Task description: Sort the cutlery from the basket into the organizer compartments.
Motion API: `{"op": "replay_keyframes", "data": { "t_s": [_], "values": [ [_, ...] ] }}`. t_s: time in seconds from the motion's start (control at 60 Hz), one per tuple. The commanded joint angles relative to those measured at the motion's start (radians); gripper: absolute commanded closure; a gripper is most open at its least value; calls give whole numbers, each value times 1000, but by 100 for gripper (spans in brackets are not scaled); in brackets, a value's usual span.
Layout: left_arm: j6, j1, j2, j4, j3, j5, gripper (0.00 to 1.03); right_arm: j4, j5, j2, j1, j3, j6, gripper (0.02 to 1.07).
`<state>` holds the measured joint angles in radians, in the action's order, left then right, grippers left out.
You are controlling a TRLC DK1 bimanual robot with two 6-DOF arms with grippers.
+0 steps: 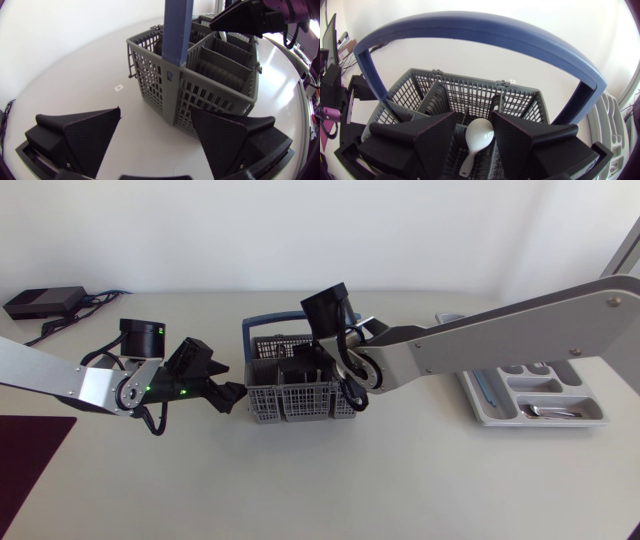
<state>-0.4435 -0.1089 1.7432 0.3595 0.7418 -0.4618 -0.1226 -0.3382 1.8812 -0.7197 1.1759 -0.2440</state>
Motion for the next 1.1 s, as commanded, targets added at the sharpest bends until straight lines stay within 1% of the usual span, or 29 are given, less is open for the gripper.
{"op": "replay_keyframes", "data": {
  "t_s": [0.0, 0.2, 0.367, 0.483, 0.533, 0.633, 0.783, 0.833, 0.983, 1.083],
  "values": [
    [28, -14, 12, 7, 19, -1, 6, 51, 22, -14, -27, -35, -28, 53],
    [31, -14, -7, 6, 11, 2, 6, 103, 44, -28, -46, -18, -26, 53],
    [31, -14, -13, 4, 8, 3, 6, 106, 47, -42, -53, -18, -18, 53],
    [32, -17, -11, 6, 7, 8, 6, 101, 68, -51, -55, -28, -17, 53],
    [32, -20, -10, 6, 7, 9, 6, 95, 67, -51, -55, -30, -15, 53],
    [32, -21, -8, 7, 7, 11, 6, 29, 27, -19, -50, -41, 9, 53],
    [35, -31, -4, 7, 8, 17, 6, -28, 28, 18, -38, -45, 25, 53],
    [37, -34, -2, 7, 10, 17, 6, -29, 28, 16, -38, -47, 25, 53],
    [42, -44, 1, 9, 11, 23, 6, -52, 67, -21, -38, -82, 25, 53],
    [42, -46, 1, 9, 13, 25, 6, -77, 68, -73, -44, -119, 35, 53]
  ]
}}
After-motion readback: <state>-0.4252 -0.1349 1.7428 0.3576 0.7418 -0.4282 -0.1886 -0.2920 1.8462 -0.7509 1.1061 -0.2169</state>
